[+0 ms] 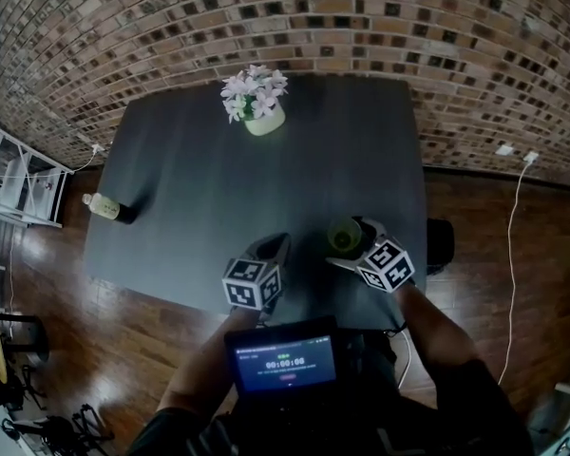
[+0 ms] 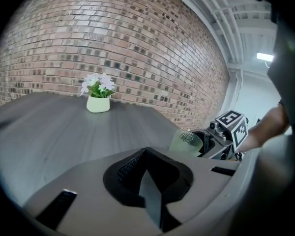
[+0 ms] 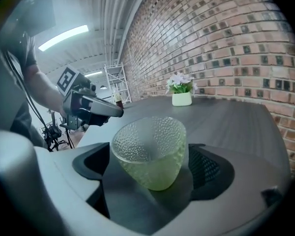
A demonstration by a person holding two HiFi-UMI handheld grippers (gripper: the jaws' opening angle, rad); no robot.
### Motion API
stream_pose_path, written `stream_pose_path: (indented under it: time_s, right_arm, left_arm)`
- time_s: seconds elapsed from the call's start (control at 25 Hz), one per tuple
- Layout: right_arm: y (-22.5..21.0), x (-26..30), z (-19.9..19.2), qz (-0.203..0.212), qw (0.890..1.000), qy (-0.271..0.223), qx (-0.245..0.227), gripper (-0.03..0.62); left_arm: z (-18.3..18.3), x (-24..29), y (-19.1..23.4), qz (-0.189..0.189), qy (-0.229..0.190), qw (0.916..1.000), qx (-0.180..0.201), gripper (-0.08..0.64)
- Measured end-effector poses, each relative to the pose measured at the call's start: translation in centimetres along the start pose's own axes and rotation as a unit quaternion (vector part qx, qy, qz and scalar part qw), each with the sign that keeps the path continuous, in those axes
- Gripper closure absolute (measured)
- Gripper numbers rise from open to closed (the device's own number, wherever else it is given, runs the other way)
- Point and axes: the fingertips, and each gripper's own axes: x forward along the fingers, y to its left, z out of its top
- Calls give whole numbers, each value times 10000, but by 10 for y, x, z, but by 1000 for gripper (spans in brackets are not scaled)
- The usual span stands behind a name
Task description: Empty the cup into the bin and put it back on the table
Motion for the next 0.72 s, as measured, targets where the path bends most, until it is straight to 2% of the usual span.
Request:
stream_pose_path:
  time_s: [0.08, 0.24, 0.44, 0.52, 0.6, 0.64, 0.72]
  right_arm:
    - [-3, 2, 1, -13, 10000, -81, -47, 80]
    - [-3, 7, 6, 3, 9995, -317, -87, 81]
    - [-4, 16, 6, -10, 9988, -466, -155, 81]
    - [-4, 17, 5, -11, 9984, -539, -171, 130]
    - [-4, 18, 4, -6, 9980, -607, -177, 133]
    - [-4, 18, 4, -9, 9978, -634, -194, 184]
    - [-3, 18, 5, 5, 9975, -674, -220, 184]
  left_arm:
    - [0, 3, 2, -13, -137, 9999, -86, 568]
    - [2, 8, 2, -114, -386, 9992, -22, 568]
    - [-3, 14, 8, -135, -442, 9989, -94, 568]
    - [-4, 15, 8, -150, -433, 9989, -61, 568]
    - [-6, 14, 8, -159, -435, 9989, -42, 568]
    - [-7, 14, 8, -165, -443, 9989, -40, 568]
    - [-6, 12, 8, -172, -468, 9987, -37, 568]
